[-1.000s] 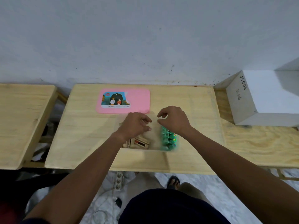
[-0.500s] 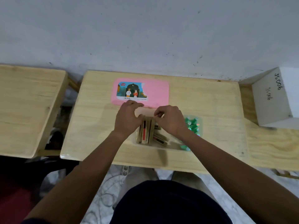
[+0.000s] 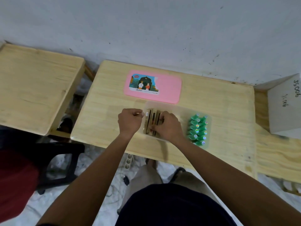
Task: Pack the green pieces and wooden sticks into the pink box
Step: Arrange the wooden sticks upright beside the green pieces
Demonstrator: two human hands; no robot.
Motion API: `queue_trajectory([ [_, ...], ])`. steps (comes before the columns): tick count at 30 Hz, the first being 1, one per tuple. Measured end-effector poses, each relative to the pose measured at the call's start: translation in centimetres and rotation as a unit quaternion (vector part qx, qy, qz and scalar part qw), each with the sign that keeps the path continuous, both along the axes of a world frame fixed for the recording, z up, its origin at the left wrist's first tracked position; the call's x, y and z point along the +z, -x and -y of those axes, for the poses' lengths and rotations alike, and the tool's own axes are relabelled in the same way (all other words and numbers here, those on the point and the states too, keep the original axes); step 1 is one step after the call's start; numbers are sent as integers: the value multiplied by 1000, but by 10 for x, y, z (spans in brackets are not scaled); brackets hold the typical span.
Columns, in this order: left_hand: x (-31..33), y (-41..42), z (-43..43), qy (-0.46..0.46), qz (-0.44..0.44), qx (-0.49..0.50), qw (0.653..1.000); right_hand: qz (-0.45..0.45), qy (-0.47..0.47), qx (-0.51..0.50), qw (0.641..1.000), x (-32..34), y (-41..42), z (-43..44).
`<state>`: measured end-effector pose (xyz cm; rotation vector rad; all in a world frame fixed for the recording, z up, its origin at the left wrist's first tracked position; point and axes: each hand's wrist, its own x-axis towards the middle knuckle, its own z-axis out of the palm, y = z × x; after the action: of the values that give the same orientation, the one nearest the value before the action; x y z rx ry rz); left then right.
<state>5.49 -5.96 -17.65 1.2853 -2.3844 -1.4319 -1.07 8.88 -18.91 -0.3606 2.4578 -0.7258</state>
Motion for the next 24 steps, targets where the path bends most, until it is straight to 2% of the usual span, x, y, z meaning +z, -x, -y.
queue_trajectory([
  [11, 3, 4, -5, -47, 6, 23, 999, 45, 71, -19, 996, 2, 19, -16],
  [20, -4, 0, -9, -79, -7, 36, 996, 11, 75, -19, 997, -4, 8, -20],
  [22, -3, 0, -11, -69, -11, 29, 997, 18, 85, -22, 996, -4, 9, -21],
  [24, -1, 1, -18, 2, -15, 1, 1000, 33, 96, -30, 994, -3, 12, -25],
])
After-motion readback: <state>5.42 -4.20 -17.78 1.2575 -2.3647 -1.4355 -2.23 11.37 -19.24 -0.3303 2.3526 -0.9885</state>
